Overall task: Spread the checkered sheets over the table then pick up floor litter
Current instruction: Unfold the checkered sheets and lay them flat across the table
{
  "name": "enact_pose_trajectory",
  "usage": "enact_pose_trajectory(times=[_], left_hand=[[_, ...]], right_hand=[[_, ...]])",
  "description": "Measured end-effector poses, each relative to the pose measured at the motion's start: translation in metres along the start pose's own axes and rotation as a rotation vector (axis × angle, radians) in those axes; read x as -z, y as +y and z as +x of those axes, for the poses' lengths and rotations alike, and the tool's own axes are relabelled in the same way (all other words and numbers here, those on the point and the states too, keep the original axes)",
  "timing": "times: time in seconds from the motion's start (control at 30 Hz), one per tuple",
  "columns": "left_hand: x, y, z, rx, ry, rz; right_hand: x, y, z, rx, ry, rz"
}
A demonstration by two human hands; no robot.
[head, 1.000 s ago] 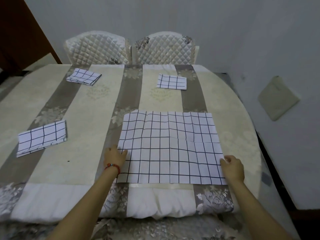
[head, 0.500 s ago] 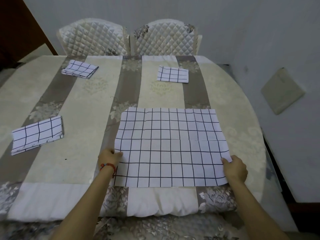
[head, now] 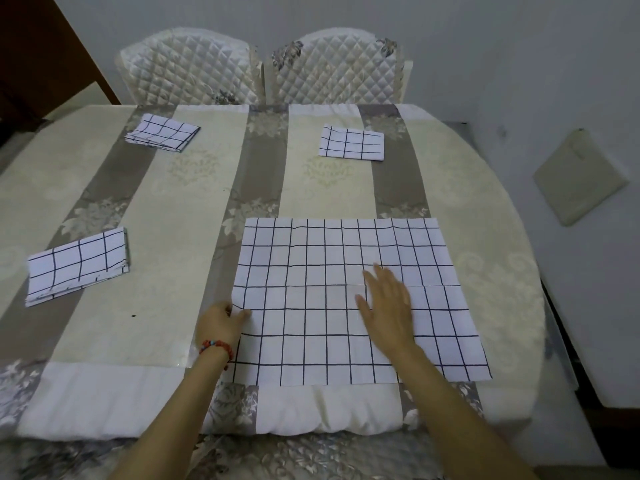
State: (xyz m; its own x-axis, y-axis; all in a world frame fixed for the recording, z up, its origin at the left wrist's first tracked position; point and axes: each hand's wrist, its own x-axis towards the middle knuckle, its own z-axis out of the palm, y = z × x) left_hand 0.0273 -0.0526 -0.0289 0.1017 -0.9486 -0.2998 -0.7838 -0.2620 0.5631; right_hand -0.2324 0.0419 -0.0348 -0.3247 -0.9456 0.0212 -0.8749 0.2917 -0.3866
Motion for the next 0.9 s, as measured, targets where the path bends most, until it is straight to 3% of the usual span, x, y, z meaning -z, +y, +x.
enact_pose_trajectory(times=[0.17,0.9], left_hand=[[-0.001,0.001,0.008,0.015,0.029,-0.037],[-0.007,0.014,0.046,0.038,0.135,-0.074]], right_hand=[[-0.038,-0.013,0.014,0.049,-0.228,-0.088],[-0.056,-0.005,0.027,0.067,-0.168,-0.139]])
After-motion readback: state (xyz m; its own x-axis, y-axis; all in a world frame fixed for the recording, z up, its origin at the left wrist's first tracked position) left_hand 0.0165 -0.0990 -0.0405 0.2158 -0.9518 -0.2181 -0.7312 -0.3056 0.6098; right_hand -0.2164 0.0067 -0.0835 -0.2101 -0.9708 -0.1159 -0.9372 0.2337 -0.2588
